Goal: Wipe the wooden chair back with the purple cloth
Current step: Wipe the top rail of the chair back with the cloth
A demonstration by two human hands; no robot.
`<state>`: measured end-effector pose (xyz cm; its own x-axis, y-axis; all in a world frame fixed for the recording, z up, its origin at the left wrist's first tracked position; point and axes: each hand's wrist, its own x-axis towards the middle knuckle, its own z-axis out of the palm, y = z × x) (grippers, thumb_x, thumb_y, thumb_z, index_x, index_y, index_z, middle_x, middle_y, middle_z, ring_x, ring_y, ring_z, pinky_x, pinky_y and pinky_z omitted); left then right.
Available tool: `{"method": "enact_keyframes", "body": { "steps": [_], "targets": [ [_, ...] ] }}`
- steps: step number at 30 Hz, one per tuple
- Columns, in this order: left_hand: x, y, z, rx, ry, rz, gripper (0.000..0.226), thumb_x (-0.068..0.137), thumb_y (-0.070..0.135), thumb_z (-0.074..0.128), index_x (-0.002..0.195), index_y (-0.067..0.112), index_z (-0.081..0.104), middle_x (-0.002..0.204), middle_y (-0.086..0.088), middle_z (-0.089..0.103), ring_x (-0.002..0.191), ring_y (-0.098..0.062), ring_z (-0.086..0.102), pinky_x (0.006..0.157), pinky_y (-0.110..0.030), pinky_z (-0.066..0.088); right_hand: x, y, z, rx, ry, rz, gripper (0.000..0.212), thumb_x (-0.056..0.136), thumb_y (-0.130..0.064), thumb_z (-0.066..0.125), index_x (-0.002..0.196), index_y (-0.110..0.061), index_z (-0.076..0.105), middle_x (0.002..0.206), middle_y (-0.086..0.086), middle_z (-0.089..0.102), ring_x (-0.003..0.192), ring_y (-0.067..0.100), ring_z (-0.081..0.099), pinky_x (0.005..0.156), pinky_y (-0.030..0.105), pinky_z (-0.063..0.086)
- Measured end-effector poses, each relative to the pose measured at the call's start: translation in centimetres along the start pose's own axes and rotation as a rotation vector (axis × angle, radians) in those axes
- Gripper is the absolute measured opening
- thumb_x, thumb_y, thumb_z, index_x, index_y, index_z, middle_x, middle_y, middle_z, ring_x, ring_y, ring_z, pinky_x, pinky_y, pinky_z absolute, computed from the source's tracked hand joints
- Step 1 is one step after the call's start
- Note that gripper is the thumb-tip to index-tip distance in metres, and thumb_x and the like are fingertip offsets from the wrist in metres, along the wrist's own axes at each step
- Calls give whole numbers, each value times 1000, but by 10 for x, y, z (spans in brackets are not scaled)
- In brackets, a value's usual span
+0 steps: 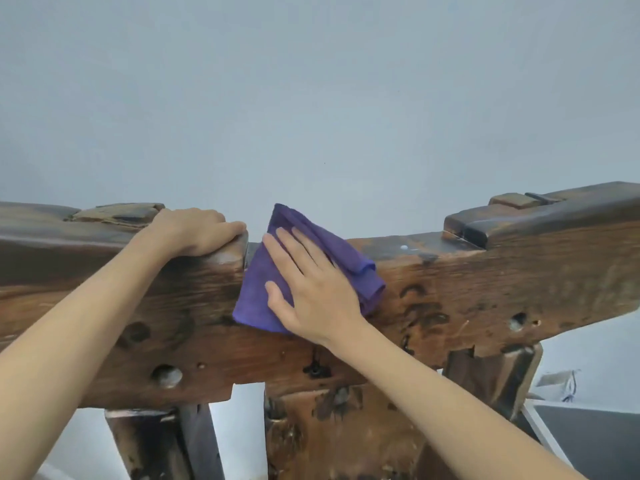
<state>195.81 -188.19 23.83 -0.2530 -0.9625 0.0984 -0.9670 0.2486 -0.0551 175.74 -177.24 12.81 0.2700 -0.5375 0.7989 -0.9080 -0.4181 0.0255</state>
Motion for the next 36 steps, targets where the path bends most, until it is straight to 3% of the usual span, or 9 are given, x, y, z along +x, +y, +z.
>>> {"method": "enact_keyframes", "body": {
  "steps": [4,7,13,15,18,21,26,33,36],
  "targets": [
    [-3,-3,-1,4,8,33,67,88,73,14,109,29,59,141,-5,60,125,-31,55,102,-46,38,62,30,-43,130,-608,257,68,96,-70,16,142,-38,54,149,-4,57,136,25,52,106,44,41],
    [-6,-2,-2,6,-13,59,64,92,73,14,106,28,58,140,-5,60,124,-31,56,102,-47,37,60,110,-90,44,-957,460,56,110,-51,21,156,-24,39,162,5,40,146,27,40,119,39,27],
    [-4,7,5,59,81,-10,64,93,66,17,114,24,62,138,-9,62,123,-32,57,98,-47,37,40,168,-104,-152,-910,754,50,107,-34,21,132,-13,59,147,16,55,128,33,53,108,43,35],
    [-1,13,3,53,102,-33,64,96,61,18,121,23,63,140,-11,61,125,-33,56,99,-49,36,49,140,-91,-138,-897,647,45,104,-42,23,121,-19,58,139,14,60,117,33,57,103,47,40],
    [-6,18,1,-23,73,-82,65,101,54,16,135,18,57,146,-14,55,130,-36,52,104,-51,33,74,62,-47,-54,-841,423,64,98,-62,20,142,-27,50,148,9,53,131,33,53,105,50,39],
    [-15,20,-4,-80,104,-84,65,102,50,13,136,14,55,147,-16,54,130,-35,52,104,-48,33,96,-6,-14,117,-835,343,59,100,-46,18,144,-20,47,151,10,49,135,33,48,107,50,37],
    [-25,12,-11,-44,20,-37,60,102,45,13,132,19,58,149,-7,53,131,-31,50,105,-47,33,59,38,-65,130,-804,281,66,96,-70,16,148,-41,44,157,-9,45,144,20,42,113,49,35],
    [-13,18,2,-22,73,-72,70,101,53,8,135,17,58,145,-13,56,131,-35,51,107,-53,29,35,172,-103,-90,-847,823,38,105,-38,24,115,-23,58,143,11,56,129,30,52,106,41,36],
    [-13,16,5,-44,132,-45,69,101,51,9,128,15,61,139,-15,60,124,-36,55,103,-53,31,74,171,-68,530,-761,1263,49,106,-45,33,129,-10,57,141,12,55,126,31,51,94,32,30]
  ]
}}
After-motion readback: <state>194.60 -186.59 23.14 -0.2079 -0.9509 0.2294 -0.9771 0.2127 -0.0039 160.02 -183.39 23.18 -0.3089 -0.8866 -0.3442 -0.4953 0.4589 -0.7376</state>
